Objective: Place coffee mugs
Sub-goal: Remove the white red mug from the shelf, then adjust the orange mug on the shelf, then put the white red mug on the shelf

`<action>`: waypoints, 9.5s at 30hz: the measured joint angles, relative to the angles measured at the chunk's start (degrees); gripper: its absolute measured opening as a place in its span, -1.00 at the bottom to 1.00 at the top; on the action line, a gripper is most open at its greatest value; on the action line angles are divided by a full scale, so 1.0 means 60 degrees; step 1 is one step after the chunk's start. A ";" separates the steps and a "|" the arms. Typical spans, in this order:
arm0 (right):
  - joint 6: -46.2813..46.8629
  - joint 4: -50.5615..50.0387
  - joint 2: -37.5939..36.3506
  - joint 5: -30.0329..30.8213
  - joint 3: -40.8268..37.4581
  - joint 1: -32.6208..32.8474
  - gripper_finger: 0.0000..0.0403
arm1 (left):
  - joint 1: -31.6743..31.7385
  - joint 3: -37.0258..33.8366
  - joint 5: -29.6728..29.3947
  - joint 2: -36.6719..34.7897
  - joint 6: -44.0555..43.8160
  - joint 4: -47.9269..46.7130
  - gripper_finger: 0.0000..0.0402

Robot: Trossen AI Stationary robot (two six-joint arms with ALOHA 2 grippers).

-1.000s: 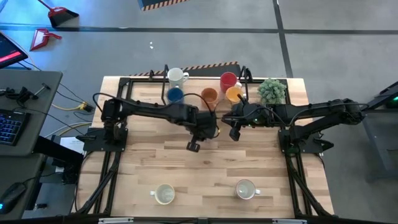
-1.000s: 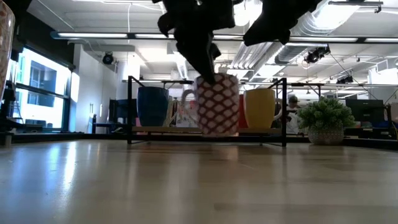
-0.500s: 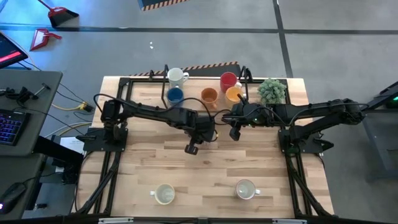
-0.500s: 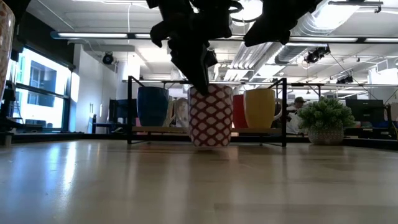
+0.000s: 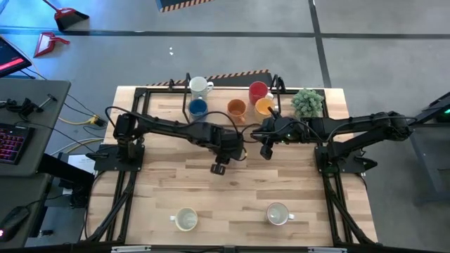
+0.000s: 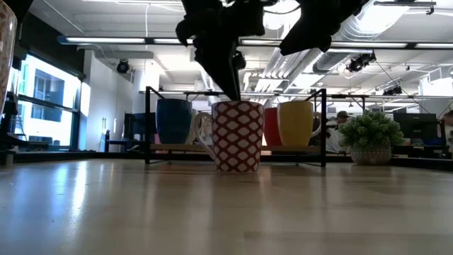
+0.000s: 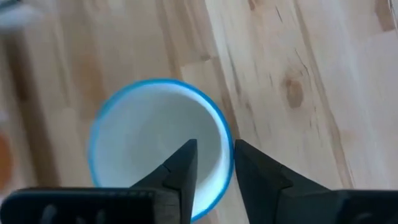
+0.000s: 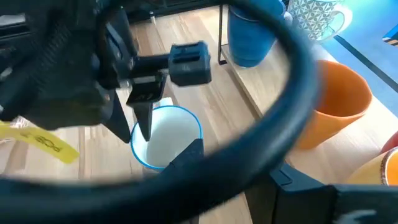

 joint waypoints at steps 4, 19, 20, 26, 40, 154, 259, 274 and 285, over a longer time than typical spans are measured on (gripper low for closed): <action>-0.0105 -0.0014 0.0002 0.0003 0.0000 0.0000 -0.60 | -0.0004 0.0602 -0.0447 0.0000 0.0376 -0.0489 -0.45; -0.0745 0.0058 0.0252 0.0139 0.0123 -0.1124 -0.60 | 0.0385 0.0262 -0.0451 -0.2705 -0.0142 -0.1802 -0.40; -0.0833 -0.0050 0.0339 -0.0167 0.0292 -0.1417 -0.60 | 0.0375 -0.0020 -0.0430 -0.3002 -0.0296 -0.1720 -0.40; -0.1994 -0.1581 0.1929 -0.1962 0.3626 -0.2661 -0.59 | 0.0314 -0.1981 -0.0523 -0.4345 -0.1031 -0.0716 -0.40; -0.4503 -0.5801 0.6278 -0.2200 1.0384 -0.2994 -0.34 | 0.0201 -0.4555 -0.0721 -0.7201 -0.0801 -0.0345 -0.40; -0.0590 -0.6950 1.0099 -0.3322 1.1913 -0.5752 -1.00 | 0.0238 -0.4598 -0.0148 -0.7566 0.0140 -0.1558 -0.40; -0.0183 -1.1443 0.8375 -0.1559 1.3206 -0.2981 -0.59 | 0.0273 -0.4598 -0.0186 -0.7566 0.0246 -0.1973 -0.40; 0.1983 -1.1555 0.8158 -0.0202 1.3103 0.0664 -0.59 | 0.0255 -0.4594 -0.0404 -0.7573 0.0490 -0.2375 -0.40; 0.3563 -1.1478 0.8441 0.0199 1.3107 0.2692 -0.60 | 0.0248 -0.4594 -0.0547 -0.7599 -0.0041 -0.2412 -0.40</action>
